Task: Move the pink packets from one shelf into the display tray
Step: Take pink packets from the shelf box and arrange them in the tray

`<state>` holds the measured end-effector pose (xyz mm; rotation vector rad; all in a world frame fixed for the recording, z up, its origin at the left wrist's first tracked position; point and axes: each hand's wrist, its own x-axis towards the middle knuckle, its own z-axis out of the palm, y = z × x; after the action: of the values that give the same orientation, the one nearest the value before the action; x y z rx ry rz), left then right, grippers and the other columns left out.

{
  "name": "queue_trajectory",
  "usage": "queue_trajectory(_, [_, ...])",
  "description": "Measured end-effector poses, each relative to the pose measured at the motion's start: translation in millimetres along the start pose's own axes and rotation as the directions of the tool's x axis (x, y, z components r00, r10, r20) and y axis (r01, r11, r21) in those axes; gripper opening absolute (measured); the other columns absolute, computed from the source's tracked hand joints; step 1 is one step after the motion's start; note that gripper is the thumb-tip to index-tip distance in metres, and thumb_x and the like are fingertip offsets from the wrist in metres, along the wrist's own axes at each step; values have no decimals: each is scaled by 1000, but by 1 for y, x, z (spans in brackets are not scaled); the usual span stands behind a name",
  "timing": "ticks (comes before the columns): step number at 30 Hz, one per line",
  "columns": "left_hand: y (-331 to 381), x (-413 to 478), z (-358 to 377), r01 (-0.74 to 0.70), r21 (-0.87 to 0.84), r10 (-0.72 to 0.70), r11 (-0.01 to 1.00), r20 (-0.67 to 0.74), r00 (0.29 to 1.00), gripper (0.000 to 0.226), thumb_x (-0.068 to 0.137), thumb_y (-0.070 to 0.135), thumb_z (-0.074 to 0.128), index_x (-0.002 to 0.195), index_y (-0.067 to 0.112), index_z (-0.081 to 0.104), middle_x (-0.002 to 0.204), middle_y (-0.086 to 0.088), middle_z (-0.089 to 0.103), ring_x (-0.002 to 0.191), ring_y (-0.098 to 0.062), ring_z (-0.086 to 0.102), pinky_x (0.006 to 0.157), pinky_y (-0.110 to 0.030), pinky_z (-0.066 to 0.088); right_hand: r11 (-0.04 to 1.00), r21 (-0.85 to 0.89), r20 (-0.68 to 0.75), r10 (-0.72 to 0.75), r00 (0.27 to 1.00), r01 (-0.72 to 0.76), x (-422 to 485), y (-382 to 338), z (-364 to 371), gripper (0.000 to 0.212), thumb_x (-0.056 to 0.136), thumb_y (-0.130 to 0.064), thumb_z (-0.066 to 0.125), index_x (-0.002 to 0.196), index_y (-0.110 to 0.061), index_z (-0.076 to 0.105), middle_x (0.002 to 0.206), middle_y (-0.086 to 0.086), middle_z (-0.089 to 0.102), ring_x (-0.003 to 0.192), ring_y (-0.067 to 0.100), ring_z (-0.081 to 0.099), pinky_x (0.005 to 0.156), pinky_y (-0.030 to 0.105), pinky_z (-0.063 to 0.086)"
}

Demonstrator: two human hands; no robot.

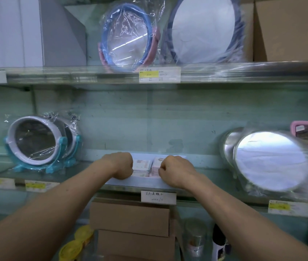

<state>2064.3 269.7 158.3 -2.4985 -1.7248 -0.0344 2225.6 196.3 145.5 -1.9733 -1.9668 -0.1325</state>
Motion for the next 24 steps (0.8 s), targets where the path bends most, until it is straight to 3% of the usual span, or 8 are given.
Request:
queue_trajectory(3, [-5,-10,2,42,52,-32,998,-182,983,10,92,27,47,90,30,57,111,0,66,97,-22,60,78,-29,41,997,-18,-53,-75,996,74,-4,-8,-3,33,90,-15,41,57,-15,37,63,2,40,75,29,41,70,30,27])
queue_trajectory(8, [-22,-35,1,135,4,-126,991,-328,936,7,86,25,54,84,27,61,107,-1,68,95,-24,63,77,-28,46,983,25,-70,-178,982,180,-2,-32,4,33,90,-17,39,57,-15,34,61,4,39,73,31,39,69,34,29])
queue_trajectory(12, [-40,-56,0,227,52,-202,973,-294,934,31,88,28,53,117,23,63,124,-4,59,112,-26,57,89,-34,42,966,55,-64,-247,967,251,0,-58,13,34,89,-16,38,56,-16,30,59,4,31,72,30,35,64,32,26])
queue_trajectory(14, [-51,-64,2,259,84,-227,962,-280,933,35,88,30,53,122,22,59,126,-6,57,115,-27,55,93,-38,40,960,80,-55,-263,963,267,0,-71,15,35,90,-17,39,56,-15,31,63,6,35,74,30,36,60,31,24])
queue_trajectory(16, [-63,-72,3,295,103,-260,950,-263,929,38,87,30,54,124,22,56,127,-5,56,116,-27,55,94,-40,41,956,97,-39,-275,961,278,0,-85,17,34,91,-18,41,58,-15,33,73,10,42,79,31,37,65,30,25])
queue_trajectory(18, [-77,-80,4,324,113,-290,939,-244,925,44,86,31,54,130,23,52,130,-6,54,118,-27,53,96,-43,41,947,117,-37,-298,954,300,2,-99,19,27,92,-21,42,67,-11,48,83,15,52,87,34,44,69,29,27])
queue_trajectory(21, [-98,-92,3,355,95,-329,930,-216,920,53,86,37,57,136,25,45,135,-6,48,123,-28,49,100,-45,40,935,124,-53,-329,943,333,8,-124,25,26,91,-21,44,100,-7,64,111,20,61,103,36,53,71,28,30])
queue_trajectory(24, [-123,-105,4,380,78,-358,922,-208,910,57,86,39,57,139,26,41,137,-6,45,125,-27,47,100,-45,40,919,114,-63,-372,926,377,11,-153,28,27,90,-21,44,101,-7,65,111,20,61,103,36,54,70,28,32])
